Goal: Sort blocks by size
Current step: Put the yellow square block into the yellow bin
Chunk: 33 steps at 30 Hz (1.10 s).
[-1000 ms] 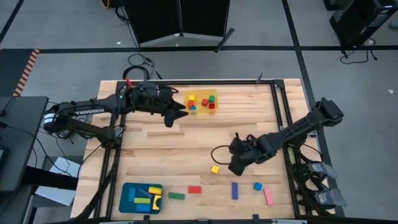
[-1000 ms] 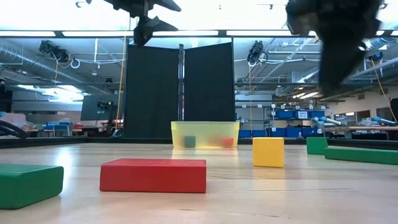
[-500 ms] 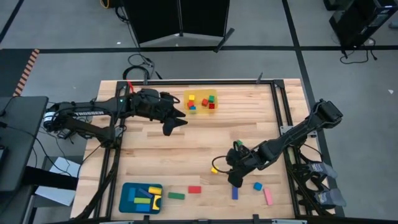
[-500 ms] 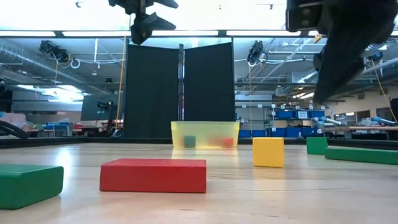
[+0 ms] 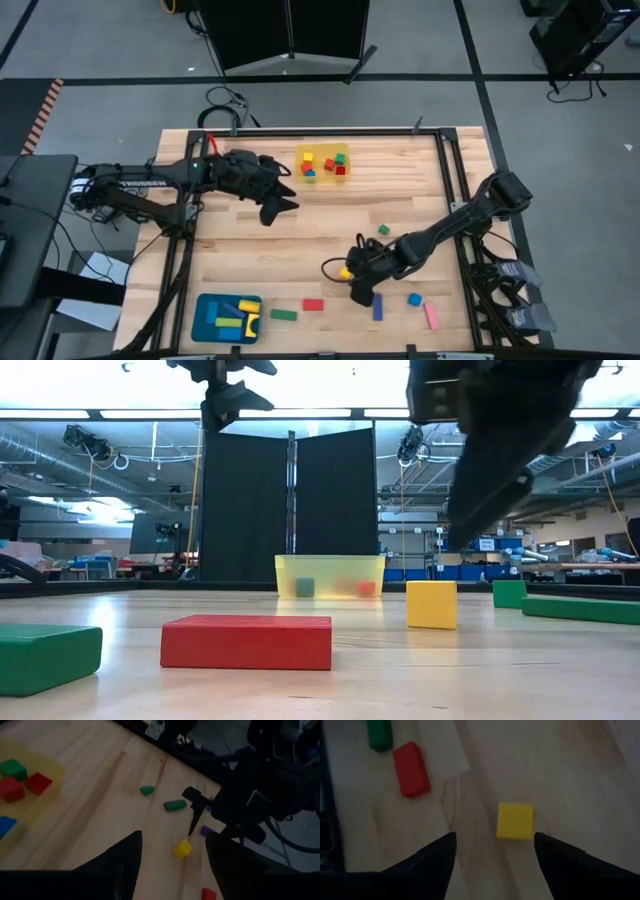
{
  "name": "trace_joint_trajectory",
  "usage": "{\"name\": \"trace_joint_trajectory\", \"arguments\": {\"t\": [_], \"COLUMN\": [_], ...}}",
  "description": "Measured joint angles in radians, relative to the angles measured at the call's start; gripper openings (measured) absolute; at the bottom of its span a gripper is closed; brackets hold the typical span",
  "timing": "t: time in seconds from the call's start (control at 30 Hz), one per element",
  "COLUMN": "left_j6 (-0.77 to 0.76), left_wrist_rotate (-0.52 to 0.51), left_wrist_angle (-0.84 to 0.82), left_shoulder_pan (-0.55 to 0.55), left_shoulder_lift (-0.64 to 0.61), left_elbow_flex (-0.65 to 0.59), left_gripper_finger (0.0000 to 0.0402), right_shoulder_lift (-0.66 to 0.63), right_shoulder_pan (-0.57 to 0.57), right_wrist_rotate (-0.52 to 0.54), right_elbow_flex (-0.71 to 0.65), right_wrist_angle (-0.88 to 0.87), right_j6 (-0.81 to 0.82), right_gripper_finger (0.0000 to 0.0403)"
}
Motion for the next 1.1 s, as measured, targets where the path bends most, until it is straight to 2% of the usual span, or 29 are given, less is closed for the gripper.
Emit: {"name": "trace_joint_trajectory", "arguments": {"t": [0.47, 0.7, 0.9, 1.1], "left_j6": [0.027, 0.054, 0.072, 0.075], "left_wrist_rotate": [-0.006, 0.001, 0.003, 0.003], "left_wrist_angle": [-0.016, -0.022, -0.033, -0.038], "left_shoulder_pan": [-0.060, -0.128, -0.161, -0.170], "left_shoulder_lift": [0.000, 0.000, 0.000, -0.002], "left_elbow_flex": [0.000, 0.000, 0.000, 0.000], "left_gripper_finger": [0.0227, 0.0227, 0.0227, 0.0227], "right_shoulder_lift": [0.146, 0.226, 0.226, 0.228], "right_shoulder_pan": [-0.020, -0.045, -0.049, -0.058], "right_wrist_rotate": [0.049, -0.018, -0.046, -0.075], "right_elbow_flex": [0.098, 0.117, 0.118, 0.117], "right_wrist_angle": [-0.014, -0.037, -0.042, -0.050], "right_j6": [0.060, 0.121, 0.122, 0.094], "right_gripper_finger": [0.0277, 0.0270, 0.0230, 0.0158]}}
